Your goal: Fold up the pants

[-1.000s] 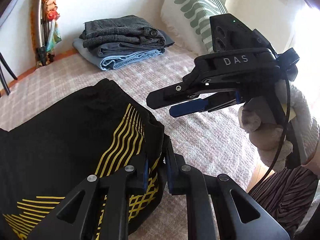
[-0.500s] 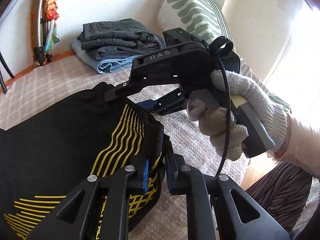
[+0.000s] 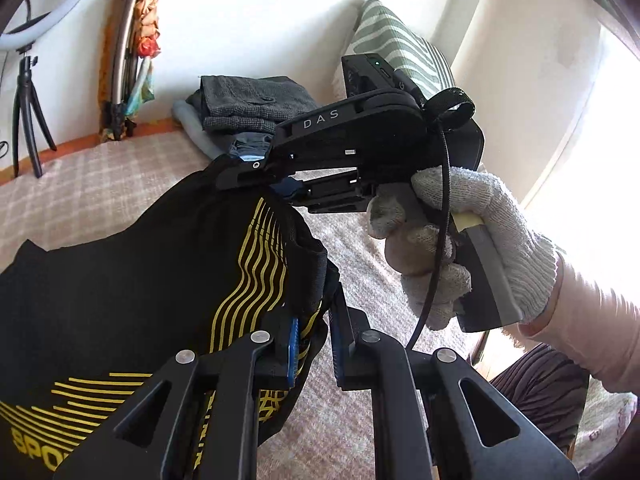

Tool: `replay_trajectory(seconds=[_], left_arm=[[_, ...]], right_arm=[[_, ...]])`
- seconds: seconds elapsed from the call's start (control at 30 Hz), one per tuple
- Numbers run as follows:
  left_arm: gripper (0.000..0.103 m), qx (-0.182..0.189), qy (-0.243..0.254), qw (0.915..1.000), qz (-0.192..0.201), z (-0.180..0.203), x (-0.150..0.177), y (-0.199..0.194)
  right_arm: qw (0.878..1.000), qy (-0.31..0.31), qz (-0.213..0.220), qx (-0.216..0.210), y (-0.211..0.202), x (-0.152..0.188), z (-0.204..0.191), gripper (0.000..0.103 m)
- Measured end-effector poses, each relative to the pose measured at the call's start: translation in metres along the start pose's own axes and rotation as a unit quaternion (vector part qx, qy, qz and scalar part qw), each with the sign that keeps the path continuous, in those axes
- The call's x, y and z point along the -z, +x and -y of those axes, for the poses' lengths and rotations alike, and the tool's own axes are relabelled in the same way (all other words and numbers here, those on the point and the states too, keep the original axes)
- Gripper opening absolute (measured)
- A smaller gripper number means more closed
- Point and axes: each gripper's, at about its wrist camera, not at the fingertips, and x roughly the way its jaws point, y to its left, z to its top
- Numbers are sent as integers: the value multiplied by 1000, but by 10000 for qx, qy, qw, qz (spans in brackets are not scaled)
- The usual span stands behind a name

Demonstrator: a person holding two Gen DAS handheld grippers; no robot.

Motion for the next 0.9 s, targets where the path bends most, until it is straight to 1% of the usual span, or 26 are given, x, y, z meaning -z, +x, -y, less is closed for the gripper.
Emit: replay_trajectory(seconds=[0.1,0.23,0.37,0.47,0.67,0.83,0.9], left_arm=[[11,-40,-179,9997,179,-15,2,-26],[11,-197,-461,9977,447,-40,9,-63],[11,-413,-726,9940,713,-67,20,-101],[11,-578,-902,9907,835,-87,33,-124],[11,-941,-1299,9830,897,-132,64,-153],[11,-1118,-1571,9776,845,-164,86,-163],[8,-1167,-1715,9748,827,-175,96,-166]], right_arm=[[9998,-190,33,-69,9,-1,-33,16],[9980,-620,-131,14,34,0,-83,15],[9950,-944,-321,58,67,3,-128,15],[9919,-1155,-506,135,100,9,-159,15],[9830,-1546,-927,354,175,33,-206,15],[9729,-1867,-1227,598,231,55,-232,15],[9692,-1957,-1295,740,249,60,-237,15]])
